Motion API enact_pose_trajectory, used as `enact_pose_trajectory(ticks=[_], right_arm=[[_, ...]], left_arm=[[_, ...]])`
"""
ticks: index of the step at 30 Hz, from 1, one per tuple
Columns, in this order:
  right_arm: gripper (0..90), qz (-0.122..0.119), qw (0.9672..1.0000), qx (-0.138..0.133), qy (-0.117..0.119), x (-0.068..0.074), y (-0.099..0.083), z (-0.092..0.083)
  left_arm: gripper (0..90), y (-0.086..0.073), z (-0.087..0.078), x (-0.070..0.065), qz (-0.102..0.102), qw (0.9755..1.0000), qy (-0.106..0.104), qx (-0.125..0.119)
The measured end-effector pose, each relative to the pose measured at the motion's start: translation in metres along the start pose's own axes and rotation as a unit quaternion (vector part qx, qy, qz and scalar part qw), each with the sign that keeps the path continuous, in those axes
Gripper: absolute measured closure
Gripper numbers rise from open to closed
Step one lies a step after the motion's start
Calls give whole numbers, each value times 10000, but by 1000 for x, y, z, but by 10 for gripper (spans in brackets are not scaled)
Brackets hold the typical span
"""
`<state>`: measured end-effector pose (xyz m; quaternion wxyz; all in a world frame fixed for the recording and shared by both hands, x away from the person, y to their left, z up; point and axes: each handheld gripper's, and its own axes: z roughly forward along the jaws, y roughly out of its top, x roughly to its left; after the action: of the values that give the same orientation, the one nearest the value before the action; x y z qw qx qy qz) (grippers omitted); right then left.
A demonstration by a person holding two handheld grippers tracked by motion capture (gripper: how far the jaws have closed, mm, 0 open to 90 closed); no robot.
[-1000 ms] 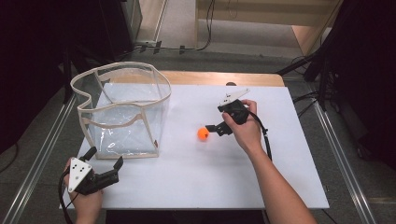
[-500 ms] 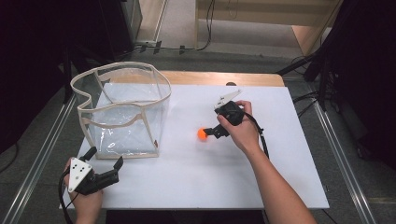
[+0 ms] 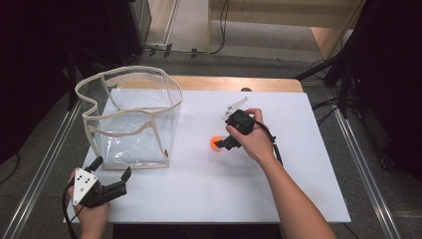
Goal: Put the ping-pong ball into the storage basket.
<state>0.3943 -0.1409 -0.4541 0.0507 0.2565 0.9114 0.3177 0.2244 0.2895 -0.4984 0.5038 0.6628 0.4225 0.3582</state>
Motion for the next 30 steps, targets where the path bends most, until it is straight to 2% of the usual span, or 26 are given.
enact_pose_trajectory(ticks=[11, 18, 25, 27, 28, 29, 30], right_arm=[[0, -127, 9990, 409, 93, 2, 5, 13], [1, -88, 9984, 545, 128, 4, 6, 17], [2, -236, 9967, 758, 186, 7, 9, 26], [3, -201, 9965, 789, 169, 8, 9, 26], [122, -211, 9965, 798, 113, 8, 10, 28], [122, -211, 9965, 798, 113, 8, 10, 28], [159, -248, 9964, 806, 30, 8, 10, 29]], left_arm=[[36, 0, 0, 0, -3, 10000, -6, 1], [36, 0, 0, 0, -3, 10000, -7, 0], [36, 0, 0, 0, -8, 10000, -1, 0], [36, 0, 0, 0, -5, 10000, -5, 3], [36, 0, 0, 0, -7, 10000, -8, 2], [36, 0, 0, 0, -7, 10000, -8, 2], [36, 0, 0, 0, -12, 10000, -8, -1]])
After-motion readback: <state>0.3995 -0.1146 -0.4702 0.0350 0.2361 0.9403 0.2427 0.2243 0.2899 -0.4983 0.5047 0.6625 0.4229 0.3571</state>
